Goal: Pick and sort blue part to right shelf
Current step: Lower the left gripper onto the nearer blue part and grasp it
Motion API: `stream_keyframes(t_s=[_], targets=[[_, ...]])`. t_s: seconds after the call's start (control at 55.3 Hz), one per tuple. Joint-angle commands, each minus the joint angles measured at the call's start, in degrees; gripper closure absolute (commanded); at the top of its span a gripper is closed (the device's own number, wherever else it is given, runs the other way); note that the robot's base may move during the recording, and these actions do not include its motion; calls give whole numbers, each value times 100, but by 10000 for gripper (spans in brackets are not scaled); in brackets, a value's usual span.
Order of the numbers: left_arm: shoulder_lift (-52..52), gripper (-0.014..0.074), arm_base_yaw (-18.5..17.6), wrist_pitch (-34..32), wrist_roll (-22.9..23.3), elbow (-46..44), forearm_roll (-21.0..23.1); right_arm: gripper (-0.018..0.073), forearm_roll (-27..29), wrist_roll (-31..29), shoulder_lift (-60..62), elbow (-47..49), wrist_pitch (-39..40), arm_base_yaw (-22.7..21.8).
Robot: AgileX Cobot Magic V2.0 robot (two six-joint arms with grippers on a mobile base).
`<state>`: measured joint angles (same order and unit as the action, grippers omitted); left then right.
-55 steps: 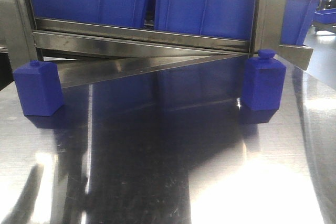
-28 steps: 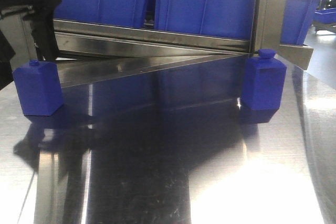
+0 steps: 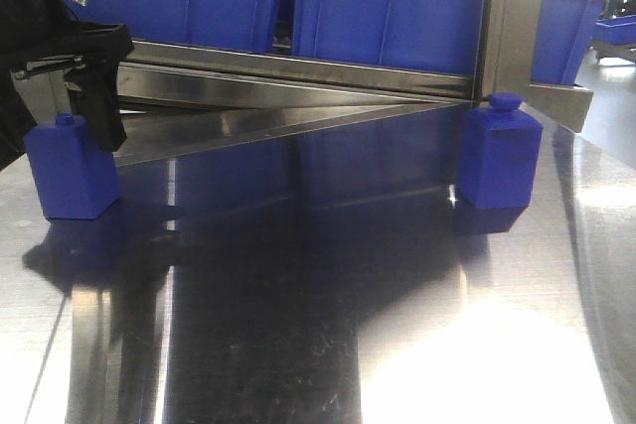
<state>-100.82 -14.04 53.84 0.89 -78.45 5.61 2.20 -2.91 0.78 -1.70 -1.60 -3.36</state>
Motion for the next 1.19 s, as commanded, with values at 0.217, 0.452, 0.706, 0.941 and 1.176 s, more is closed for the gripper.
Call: stream_keyframes(t_s=[0.217, 0.452, 0.706, 0.941, 1.176], targets=[[104, 123, -45, -84, -7, -183, 1, 472, -43, 9, 82, 48, 490, 0], [-2, 196, -45, 64, -7, -183, -50, 472, -43, 9, 82, 48, 490, 0], [122, 220, -45, 117, -7, -232, -136, 472, -43, 9, 82, 48, 490, 0], [1112, 220, -45, -1, -7, -238, -150, 472, 140, 57, 82, 48, 597, 0], [2671, 220, -45, -1016, -7, 467, -150, 472, 861, 62, 82, 123, 786, 0]])
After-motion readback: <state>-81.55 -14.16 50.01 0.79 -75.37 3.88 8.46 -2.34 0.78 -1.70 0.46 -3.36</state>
